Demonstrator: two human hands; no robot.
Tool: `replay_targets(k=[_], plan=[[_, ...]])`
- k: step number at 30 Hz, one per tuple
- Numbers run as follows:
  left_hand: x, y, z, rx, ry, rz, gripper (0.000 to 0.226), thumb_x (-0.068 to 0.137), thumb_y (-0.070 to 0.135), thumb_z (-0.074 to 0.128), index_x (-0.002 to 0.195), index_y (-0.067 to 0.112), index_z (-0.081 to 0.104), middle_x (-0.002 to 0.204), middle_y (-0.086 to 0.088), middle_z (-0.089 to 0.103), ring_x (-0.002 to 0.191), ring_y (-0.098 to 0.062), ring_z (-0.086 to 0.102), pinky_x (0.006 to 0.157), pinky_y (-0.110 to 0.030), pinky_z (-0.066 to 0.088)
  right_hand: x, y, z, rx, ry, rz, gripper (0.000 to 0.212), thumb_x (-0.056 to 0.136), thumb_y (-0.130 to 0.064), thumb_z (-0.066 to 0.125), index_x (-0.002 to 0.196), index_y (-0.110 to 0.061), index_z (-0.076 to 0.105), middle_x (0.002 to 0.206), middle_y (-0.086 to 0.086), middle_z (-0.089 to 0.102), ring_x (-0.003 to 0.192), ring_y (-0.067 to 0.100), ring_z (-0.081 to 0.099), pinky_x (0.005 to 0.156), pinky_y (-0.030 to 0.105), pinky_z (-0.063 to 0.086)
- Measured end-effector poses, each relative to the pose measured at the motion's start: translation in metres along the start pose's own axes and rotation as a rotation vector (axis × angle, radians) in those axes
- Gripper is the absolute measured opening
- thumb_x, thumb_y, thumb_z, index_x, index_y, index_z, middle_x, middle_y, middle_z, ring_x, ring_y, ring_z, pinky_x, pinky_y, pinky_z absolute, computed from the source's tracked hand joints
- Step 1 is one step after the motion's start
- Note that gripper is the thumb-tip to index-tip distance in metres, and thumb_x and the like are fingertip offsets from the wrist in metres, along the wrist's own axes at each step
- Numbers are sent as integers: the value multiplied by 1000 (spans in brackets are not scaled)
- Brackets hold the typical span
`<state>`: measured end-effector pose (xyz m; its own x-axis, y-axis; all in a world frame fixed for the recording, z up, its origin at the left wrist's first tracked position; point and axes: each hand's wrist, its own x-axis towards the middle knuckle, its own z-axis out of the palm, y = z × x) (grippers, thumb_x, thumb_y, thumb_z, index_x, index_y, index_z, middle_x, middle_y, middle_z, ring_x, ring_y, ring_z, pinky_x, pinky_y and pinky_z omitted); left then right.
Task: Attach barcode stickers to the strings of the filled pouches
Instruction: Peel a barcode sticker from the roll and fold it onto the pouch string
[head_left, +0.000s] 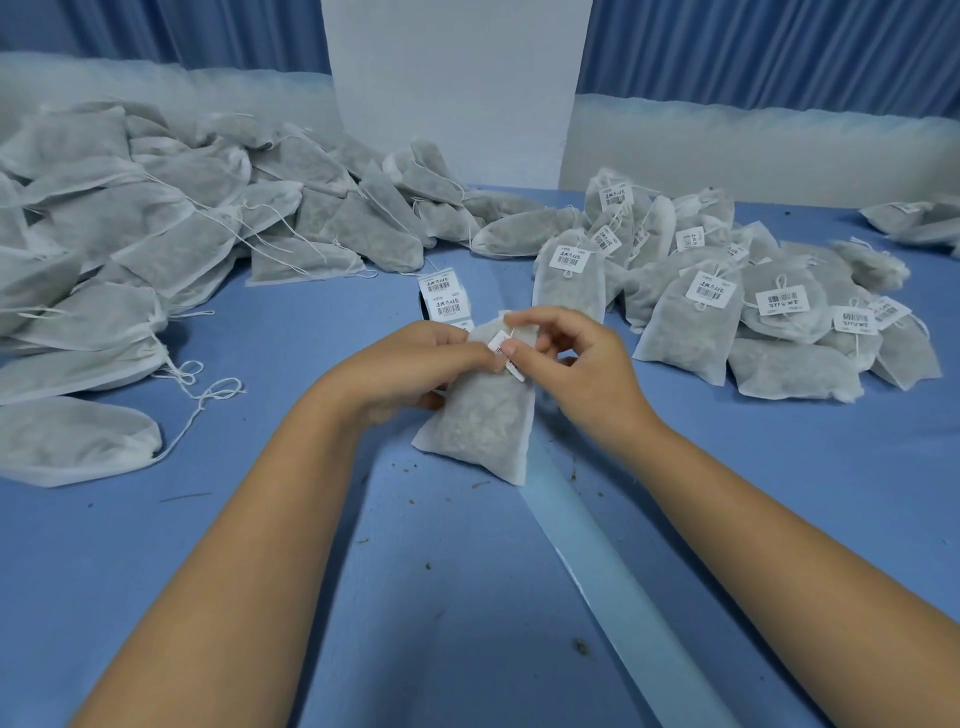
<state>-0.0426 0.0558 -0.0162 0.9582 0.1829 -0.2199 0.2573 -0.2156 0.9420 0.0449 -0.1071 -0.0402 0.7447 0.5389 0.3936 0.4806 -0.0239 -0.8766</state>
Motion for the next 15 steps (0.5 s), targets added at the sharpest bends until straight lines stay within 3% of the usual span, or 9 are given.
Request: replay_targets(k=[2,5,8,10,15], plan=[[2,1,3,-50,39,5,37,85,50,69,96,15,77,94,0,76,83,-15,70,84,-33,54,1,3,0,26,6,3,31,81,-17,79,108,-27,67,78,0,51,69,8,47,70,15,42],[6,1,6,-44,176,16,40,94,45,61,98,8,76,101,-13,75,85,-21,69,87,-39,55,4,6,1,101,26,96,39,80,-19,80,112,-27,59,81,0,57,72,10,53,71,20,47],[8,-1,8,-26,247,60,40,96,41,60,93,4,75,89,-13,74,75,-17,62,73,-34,51,5,6,1,287,-71,296,31,86,-26,74,113,-19,60,86,6,70,74,22,62,61,30,50],[9,-1,9,11,281,85,43,97,42,59,91,1,73,76,-7,65,69,-16,55,67,-32,44,6,6,1,363,-132,361,26,88,-27,71,110,-14,64,90,6,74,75,20,67,59,30,50],[8,0,9,-81,207,29,42,91,54,61,90,16,79,90,-2,78,86,-14,73,80,-32,56,5,6,1,360,-121,337,12,88,-24,72,95,-15,68,89,9,74,72,17,67,56,25,49]])
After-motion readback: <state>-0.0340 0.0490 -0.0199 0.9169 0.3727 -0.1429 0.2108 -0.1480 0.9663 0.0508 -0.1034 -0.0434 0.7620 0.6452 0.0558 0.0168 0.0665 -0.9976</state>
